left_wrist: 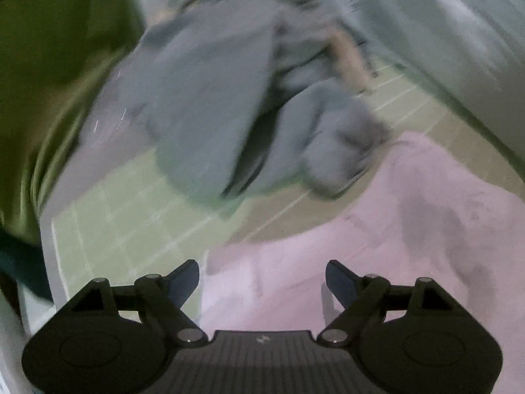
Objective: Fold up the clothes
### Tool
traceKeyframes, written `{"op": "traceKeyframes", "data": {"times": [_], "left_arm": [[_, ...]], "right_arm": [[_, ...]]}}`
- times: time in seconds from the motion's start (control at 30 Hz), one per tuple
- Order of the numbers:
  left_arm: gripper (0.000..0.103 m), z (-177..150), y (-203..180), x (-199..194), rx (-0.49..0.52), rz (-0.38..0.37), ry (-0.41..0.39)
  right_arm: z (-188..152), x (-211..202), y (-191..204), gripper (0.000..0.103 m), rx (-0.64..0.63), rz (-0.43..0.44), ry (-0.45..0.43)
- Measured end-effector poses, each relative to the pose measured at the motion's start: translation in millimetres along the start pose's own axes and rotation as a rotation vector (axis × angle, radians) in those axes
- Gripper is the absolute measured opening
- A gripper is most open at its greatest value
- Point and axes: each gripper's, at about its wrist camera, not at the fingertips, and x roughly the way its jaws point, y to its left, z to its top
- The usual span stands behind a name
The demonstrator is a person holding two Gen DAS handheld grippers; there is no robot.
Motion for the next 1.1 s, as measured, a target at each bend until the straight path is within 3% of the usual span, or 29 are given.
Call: {"op": "traceKeyframes", "data": {"times": [0.2,0.33,0.43,0.47,0.6,0.77,0.83,0.93,0.97,1.1], "left_arm": [[0.081,-7,23,14,-0.107,-0.136,0.063],[0.029,-12,26,12,-0.066,-0.088,0.028],[0.01,-10,46,12,-0.11,-0.153,0.012],[0.01,-7,52,10,-0.112,-0.148,-0.004],[0.009,5,75,3,-0.127,-0.111,-0.073],[0.013,22,98,9,-0.143,-0.046,-0.078],[0.024,23,98,3,-0.145,-0.055,-0.071],[0.059,17,88,-13,-0.122,-0.063,-0.104],[0.066,13,84,-19,-0.114,-0.068,-0.12],[0.074,3,53,-47,-0.056,-0.094,-0.189]], "right_arm": [[-17,-36,-2,0.068,0.0,0.023,0.013],[-27,-67,3,0.068,-0.013,0.023,-0.005],[-37,-83,6,0.068,-0.02,0.014,-0.008],[-41,-87,7,0.068,-0.02,0.01,-0.005],[-54,-96,13,0.068,-0.005,0.008,0.017],[-73,-106,20,0.068,-0.018,0.016,0.043],[-80,-110,18,0.068,-0.026,0.015,0.05],[-86,-114,8,0.071,-0.017,0.003,0.057],[-87,-114,2,0.071,-0.005,-0.005,0.056],[-78,-109,-21,0.077,0.065,-0.017,0.038]]}}
